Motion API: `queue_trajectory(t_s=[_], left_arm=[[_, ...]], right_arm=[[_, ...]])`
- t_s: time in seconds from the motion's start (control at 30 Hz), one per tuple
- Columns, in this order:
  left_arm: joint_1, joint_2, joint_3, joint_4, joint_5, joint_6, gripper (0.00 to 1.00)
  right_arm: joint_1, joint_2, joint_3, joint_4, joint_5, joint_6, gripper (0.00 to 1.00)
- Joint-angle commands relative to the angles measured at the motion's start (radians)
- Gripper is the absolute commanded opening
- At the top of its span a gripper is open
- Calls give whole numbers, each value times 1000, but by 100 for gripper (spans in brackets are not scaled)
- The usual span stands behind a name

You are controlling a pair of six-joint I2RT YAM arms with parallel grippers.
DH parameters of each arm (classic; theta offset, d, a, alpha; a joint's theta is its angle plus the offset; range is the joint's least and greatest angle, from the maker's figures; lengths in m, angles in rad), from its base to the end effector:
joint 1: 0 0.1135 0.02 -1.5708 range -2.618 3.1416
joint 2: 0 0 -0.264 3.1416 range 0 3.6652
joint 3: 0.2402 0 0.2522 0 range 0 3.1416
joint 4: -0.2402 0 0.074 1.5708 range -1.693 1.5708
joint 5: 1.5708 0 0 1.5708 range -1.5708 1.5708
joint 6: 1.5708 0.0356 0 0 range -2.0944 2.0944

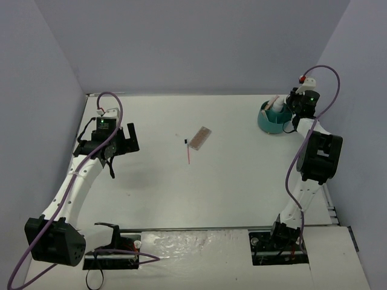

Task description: Organize the makeup

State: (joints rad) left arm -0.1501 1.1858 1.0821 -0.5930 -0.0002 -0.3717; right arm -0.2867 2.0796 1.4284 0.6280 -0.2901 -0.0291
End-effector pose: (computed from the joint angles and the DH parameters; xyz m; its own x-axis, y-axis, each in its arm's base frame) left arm 0.2519 -0.0381 0.3222 -0.6454 -0.2697 -0.7146 -0.0912 0.9561 -0.2784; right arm 0.4708 -0.1282 0.2408 -0.0221 -0.0225 -0.9995 -0.0040 0.9997 -0.0225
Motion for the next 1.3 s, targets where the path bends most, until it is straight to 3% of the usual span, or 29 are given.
queue_trajectory(t_s=[0.0, 0.2, 0.43, 0.67, 0.83, 0.97, 1.17, 1.27], left_arm=[[6, -25, 16, 47, 0, 3, 97], [7, -39, 15, 51, 30, 2, 97], [7, -52, 13, 56, 53, -11, 97], [-7, 23, 59, 31, 157, -99, 97], [-97, 119, 129, -24, 138, -150, 97], [-229, 219, 203, -51, 47, -200, 97], [-359, 427, 324, -28, -54, -275, 91], [-408, 529, 402, -33, -88, -294, 87]], right_arm=[[2, -38, 23, 68, -18, -21, 16], [1, -127, 9, 63, -15, -30, 35], [1, -262, -35, 28, 69, -2, 44], [0, -524, -114, -162, 282, 174, 79], [0, -727, -173, -361, 369, 272, 99], [0, -899, -224, -514, 330, 338, 100], [6, -1110, -359, -568, 237, 403, 100], [74, -1143, -387, -570, 227, 399, 100]])
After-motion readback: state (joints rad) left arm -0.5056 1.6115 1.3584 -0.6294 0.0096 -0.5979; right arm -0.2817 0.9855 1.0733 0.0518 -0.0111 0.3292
